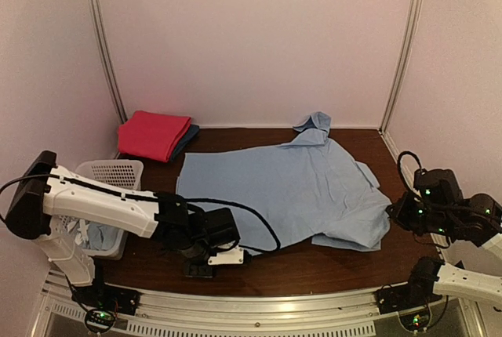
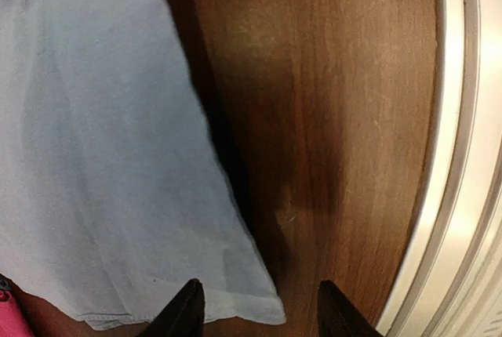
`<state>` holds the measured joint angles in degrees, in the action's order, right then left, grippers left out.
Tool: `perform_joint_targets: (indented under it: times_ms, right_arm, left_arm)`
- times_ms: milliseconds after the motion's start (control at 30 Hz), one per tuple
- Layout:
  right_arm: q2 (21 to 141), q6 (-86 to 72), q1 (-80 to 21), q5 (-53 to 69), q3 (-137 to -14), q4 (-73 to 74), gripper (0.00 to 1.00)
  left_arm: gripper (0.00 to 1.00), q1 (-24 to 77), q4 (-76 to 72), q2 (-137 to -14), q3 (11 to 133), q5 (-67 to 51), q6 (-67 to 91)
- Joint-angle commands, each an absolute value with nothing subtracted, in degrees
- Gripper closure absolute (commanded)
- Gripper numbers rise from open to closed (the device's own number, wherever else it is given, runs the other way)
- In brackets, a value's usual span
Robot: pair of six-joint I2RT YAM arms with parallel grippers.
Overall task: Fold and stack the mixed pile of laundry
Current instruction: Pick up the flattened shirt from the center of the board, then fold the flattened shirt at the center of the board.
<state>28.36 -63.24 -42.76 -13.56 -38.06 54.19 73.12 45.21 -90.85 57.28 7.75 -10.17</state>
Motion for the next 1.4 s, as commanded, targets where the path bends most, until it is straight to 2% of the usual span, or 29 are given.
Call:
perform_joint_targets:
  times_ms: [0,133,167,267,433,800,933,1100,1367]
  right_arm:
    - [28.78,-63.21,-42.69,-16.11,-39.46,54.11,1.00]
    - [29.58,-63.60,-42.64,-15.45,-38.58,54.52,1.00]
    - [29.69,-63.79,-42.69,-15.17,-38.18,54.39,1.00]
    - [29.62,-64.10,-42.67,-13.88,-36.15,53.27,1.00]
    - [28.82,-63.97,-42.68,-13.31,-35.25,52.82,1.00]
    - [26.74,-59.85,-42.58,-14.47,-38.21,51.76,1.00]
    - [28.33,-57.98,-42.61,-14.81,-40.12,52.44,1.00]
    - [33.73,-54.30,-42.56,-16.41,-42.39,51.34,1.00]
    - [53.72,-41.78,-40.41,-19.35,-53.51,47.11,1.00]
  left_arm:
    - [0.52,75.87,48.50,-96.61,59.25,10.66,-10.52]
    - [0.54,77.45,47.16,-98.24,59.34,11.70,-10.11]
    - [0.58,77.63,47.35,-98.68,59.47,12.87,-9.96]
    - [0.79,77.65,47.22,-98.48,59.62,16.20,-9.48]
    - [1.00,77.69,47.11,-94.79,58.71,19.60,-9.68]
    - [1.00,77.17,48.75,-88.69,59.29,27.44,-6.48]
    - [1.00,71.79,50.92,-85.23,60.22,28.39,-2.91]
    - [1.00,67.69,50.57,-81.46,60.22,30.22,-2.99]
    - [1.00,64.94,46.47,-86.79,60.50,33.45,-6.17]
